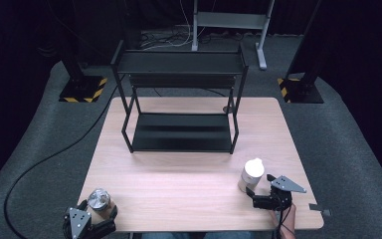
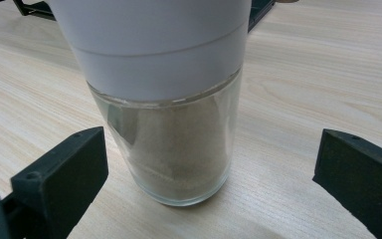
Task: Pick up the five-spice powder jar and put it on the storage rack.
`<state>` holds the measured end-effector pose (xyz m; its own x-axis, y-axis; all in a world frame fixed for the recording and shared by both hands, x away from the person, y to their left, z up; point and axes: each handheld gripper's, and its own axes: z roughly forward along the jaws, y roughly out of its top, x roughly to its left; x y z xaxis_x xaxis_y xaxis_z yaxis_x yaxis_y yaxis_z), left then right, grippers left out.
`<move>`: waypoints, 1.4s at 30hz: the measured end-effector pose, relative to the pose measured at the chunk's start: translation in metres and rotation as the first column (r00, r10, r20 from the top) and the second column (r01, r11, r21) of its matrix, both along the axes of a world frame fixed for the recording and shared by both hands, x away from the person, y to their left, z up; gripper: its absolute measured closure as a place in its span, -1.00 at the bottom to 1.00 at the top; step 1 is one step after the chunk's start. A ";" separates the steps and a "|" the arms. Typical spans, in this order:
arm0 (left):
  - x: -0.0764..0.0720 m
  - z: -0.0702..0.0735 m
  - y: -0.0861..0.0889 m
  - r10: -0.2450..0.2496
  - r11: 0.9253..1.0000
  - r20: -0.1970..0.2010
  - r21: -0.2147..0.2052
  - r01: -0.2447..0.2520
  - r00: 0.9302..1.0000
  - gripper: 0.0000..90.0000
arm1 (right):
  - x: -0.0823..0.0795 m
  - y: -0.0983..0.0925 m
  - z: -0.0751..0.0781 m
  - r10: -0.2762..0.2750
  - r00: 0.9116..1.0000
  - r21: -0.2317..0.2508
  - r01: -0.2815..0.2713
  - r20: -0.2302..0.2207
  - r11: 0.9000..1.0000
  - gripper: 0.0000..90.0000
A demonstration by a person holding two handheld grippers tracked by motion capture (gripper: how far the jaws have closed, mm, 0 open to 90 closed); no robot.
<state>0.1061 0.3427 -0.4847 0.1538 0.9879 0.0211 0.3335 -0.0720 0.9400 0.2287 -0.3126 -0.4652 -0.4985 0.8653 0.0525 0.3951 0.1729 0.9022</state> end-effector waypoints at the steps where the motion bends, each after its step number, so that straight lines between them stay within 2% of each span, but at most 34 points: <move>1: 0.002 -0.001 0.000 0.000 1.000 -0.002 -0.008 0.000 1.000 -1.00 | 0.000 0.000 0.000 0.000 1.000 0.000 0.000 0.000 1.000 -1.00; 8: 0.008 -0.002 -0.001 -0.006 1.000 -0.006 -0.006 0.006 1.000 -1.00 | 0.000 0.000 0.000 -0.001 1.000 0.000 0.001 0.002 1.000 -1.00; 13: 0.011 -0.004 -0.001 -0.004 1.000 -0.004 -0.020 0.004 1.000 -1.00 | 0.000 0.000 0.000 0.002 1.000 0.002 -0.002 0.002 1.000 -1.00; 17: 0.014 -0.003 -0.003 -0.002 1.000 -0.020 -0.017 0.002 1.000 -1.00 | 0.000 -0.001 0.000 0.003 1.000 0.003 -0.003 0.003 1.000 -1.00; 18: 0.015 -0.002 0.001 -0.023 1.000 -0.033 -0.020 0.022 0.999 -0.92 | 0.000 -0.001 0.000 0.003 1.000 0.003 -0.003 0.003 1.000 -1.00; 19: 0.015 -0.003 -0.001 -0.017 1.000 -0.029 -0.013 0.017 0.999 -0.77 | 0.000 -0.001 0.000 0.003 1.000 0.003 -0.003 0.002 1.000 -1.00; 20: 0.015 -0.004 0.001 -0.027 0.999 -0.023 -0.018 0.026 0.999 -0.70 | 0.000 -0.001 0.000 0.005 1.000 0.003 -0.005 0.002 1.000 -1.00; 22: 0.015 -0.008 0.006 -0.043 0.998 -0.016 -0.048 0.042 0.999 -0.47 | 0.000 -0.001 0.000 0.004 1.000 0.002 -0.004 0.003 1.000 -1.00; 23: 0.015 -0.009 0.009 -0.057 0.997 -0.012 -0.059 0.056 0.998 -0.45 | 0.000 -0.001 0.000 0.004 1.000 0.002 -0.004 0.003 1.000 -1.00; 25: 0.014 -0.011 0.008 -0.057 0.997 -0.003 -0.052 0.057 0.998 -0.35 | 0.000 -0.001 0.000 0.005 1.000 0.001 -0.005 0.001 1.000 -1.00; 33: 0.016 -0.010 0.012 -0.114 0.993 -0.001 -0.044 0.114 0.993 -0.33 | 0.001 -0.002 0.000 0.012 1.000 0.004 -0.012 0.000 1.000 -1.00; 42: 0.019 0.002 0.016 -0.137 0.989 0.012 -0.061 0.138 0.990 -0.33 | 0.001 -0.003 -0.001 0.026 1.000 0.006 -0.026 0.005 1.000 -1.00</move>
